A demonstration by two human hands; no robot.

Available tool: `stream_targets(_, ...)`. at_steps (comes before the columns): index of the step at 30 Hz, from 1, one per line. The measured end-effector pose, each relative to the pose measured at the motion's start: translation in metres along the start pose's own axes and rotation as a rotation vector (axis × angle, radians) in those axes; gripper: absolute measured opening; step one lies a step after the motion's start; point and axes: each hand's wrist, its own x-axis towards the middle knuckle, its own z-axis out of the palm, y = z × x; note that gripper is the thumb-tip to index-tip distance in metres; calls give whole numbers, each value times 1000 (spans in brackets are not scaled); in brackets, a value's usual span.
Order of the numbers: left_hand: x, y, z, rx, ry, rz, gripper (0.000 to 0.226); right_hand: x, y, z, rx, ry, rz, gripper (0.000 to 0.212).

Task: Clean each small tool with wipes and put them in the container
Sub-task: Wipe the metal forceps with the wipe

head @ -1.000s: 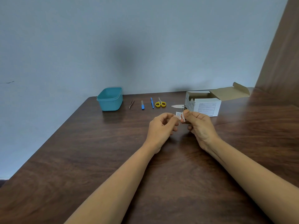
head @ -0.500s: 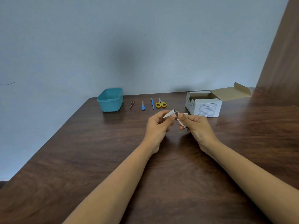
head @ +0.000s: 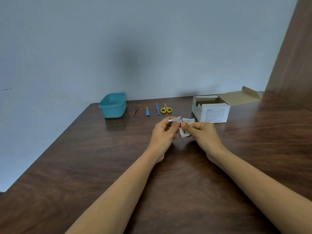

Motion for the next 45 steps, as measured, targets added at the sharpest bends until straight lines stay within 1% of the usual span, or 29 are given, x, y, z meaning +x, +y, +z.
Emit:
stream_targets(3, 0, 0, 0, 13, 8, -3, 17, 0, -3, -2, 20, -35, 47, 31)
stream_targets(7, 2, 1, 1, 26, 30, -22, 16, 7, -6, -5, 58, -30, 157, 30)
stream_targets(10, 2, 1, 1, 39, 19, -12, 19, 9, -11, -10, 147, -75, 257, 20)
stream_targets(13, 3, 0, 0, 39, 15, -14, 18, 10, -12, -16, 135, -198, 249, 18)
stream_targets(15, 3, 0, 0, 28, 19, -16, 17, 10, -13, -19, 146, -244, 252, 18)
stream_targets(21, 3, -1, -1, 65, -15, 14, 17, 13, -13, -24, 192, -257, 311, 11)
stream_targets(27, -2, 1, 1, 86, -89, 93, 16, 10, -13, -20, 183, -229, 299, 1)
stream_targets(31, -2, 3, 1, 69, -95, 103, 14, 8, -17, -18, 153, -254, 287, 11)
stream_targets(34, -3, 4, 1, 54, -91, 89, 14, 9, -18, -21, 149, -278, 286, 11)
stream_targets(36, -3, 4, 0, 50, -95, 92, 14, 10, -17, -21, 128, -301, 276, 7)
stream_targets(39, -2, 2, 0, 90, -97, 101, 14, 9, -16, -20, 143, -277, 274, 4)
stream_targets(42, -2, 1, 0, 90, -85, 110, 14, 8, -14, -18, 170, -241, 269, 16)
stream_targets(45, -3, 3, 1, 88, -85, 119, 15, 7, -12, -15, 176, -187, 258, 39)
